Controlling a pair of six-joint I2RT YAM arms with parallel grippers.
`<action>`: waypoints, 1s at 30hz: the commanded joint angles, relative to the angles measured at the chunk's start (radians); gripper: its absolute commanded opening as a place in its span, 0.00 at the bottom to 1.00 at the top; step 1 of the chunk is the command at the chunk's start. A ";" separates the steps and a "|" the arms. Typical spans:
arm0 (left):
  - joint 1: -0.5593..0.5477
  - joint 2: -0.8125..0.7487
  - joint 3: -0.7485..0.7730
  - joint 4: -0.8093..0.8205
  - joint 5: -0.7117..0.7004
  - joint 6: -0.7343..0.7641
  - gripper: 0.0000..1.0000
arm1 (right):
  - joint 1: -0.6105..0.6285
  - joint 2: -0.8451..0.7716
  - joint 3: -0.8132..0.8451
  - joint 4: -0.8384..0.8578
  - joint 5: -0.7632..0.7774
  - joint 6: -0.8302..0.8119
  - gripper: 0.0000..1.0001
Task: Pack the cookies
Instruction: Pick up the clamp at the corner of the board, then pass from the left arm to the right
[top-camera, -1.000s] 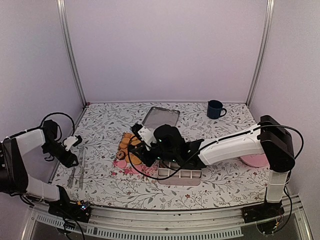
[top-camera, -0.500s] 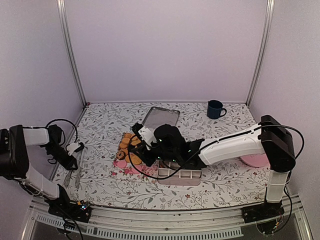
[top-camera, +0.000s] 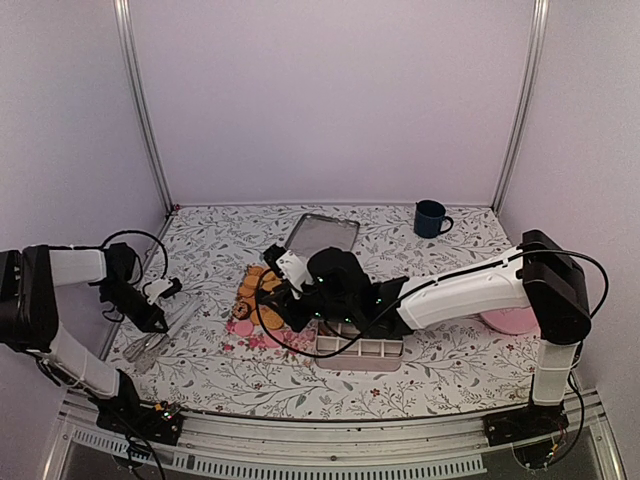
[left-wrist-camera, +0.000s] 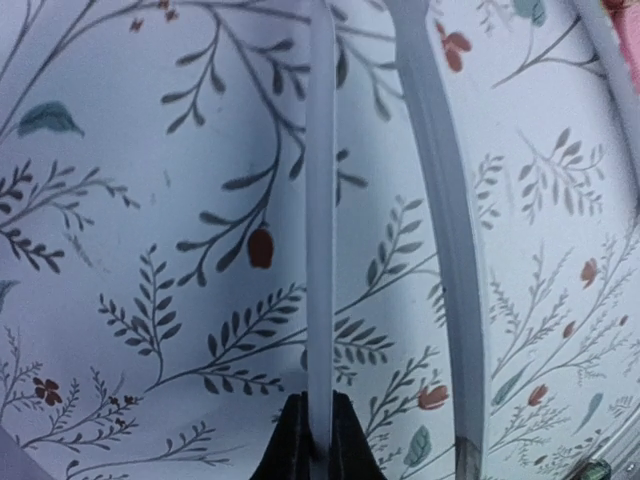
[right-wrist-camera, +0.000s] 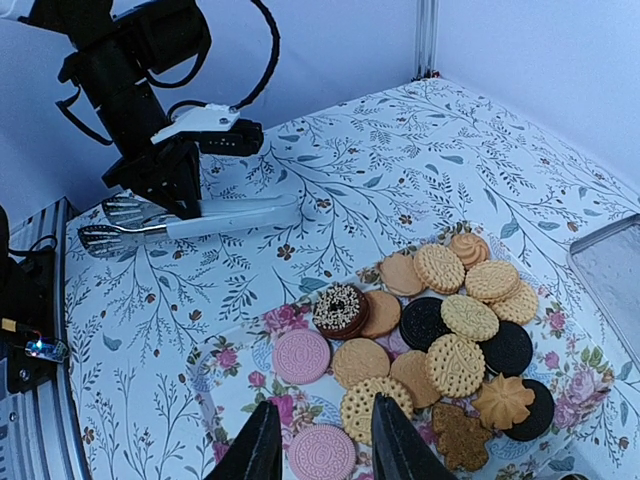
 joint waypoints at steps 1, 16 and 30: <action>-0.080 -0.009 0.110 -0.036 0.161 -0.055 0.00 | -0.009 -0.039 0.039 0.009 0.009 0.013 0.32; -0.408 -0.006 0.611 -0.186 0.824 -0.116 0.00 | -0.136 -0.152 -0.026 0.325 -0.668 0.177 0.88; -0.557 -0.046 0.616 -0.251 0.833 -0.041 0.00 | -0.190 -0.039 0.126 0.353 -0.846 0.233 0.83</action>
